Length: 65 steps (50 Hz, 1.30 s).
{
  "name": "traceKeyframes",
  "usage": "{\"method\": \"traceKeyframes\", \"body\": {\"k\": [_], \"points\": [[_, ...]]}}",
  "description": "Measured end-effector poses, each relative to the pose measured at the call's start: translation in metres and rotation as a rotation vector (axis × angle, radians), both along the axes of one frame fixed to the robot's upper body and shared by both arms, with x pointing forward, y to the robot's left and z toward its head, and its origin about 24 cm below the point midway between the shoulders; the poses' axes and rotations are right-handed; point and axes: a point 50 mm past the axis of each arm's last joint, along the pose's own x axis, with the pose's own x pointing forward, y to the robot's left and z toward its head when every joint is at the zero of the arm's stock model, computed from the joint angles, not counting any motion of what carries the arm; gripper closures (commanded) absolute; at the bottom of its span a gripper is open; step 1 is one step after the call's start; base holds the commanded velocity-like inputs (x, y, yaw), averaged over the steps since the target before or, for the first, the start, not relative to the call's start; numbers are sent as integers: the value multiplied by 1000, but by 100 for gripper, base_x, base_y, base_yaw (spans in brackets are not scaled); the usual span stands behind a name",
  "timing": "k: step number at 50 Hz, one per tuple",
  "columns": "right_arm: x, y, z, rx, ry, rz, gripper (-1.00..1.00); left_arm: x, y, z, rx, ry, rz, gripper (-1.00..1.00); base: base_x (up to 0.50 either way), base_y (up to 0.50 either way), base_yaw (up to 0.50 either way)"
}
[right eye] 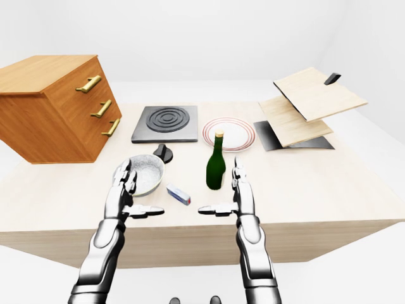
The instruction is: Put the bowl on the top of the cabinet.
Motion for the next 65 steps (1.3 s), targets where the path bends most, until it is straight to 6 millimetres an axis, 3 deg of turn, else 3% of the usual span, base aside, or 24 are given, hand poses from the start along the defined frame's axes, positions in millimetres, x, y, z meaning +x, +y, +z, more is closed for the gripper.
{"method": "traceKeyframes", "body": {"k": [13,27,35,65], "points": [[2,-4,2,-12,-29,1,-100,4,9,0,-11,-10,29,-100,0,0,0],[-19,-2,52,-144,-272,-33,-100,-22,24,59,51,-305,151,-100,0,0,0],[-28,-2,69,-194,-348,-53,-100,-34,28,77,79,-386,196,-100,0,4,0],[-36,0,81,-253,-398,-59,-100,-44,29,87,109,-427,220,-100,0,50,0]]}}
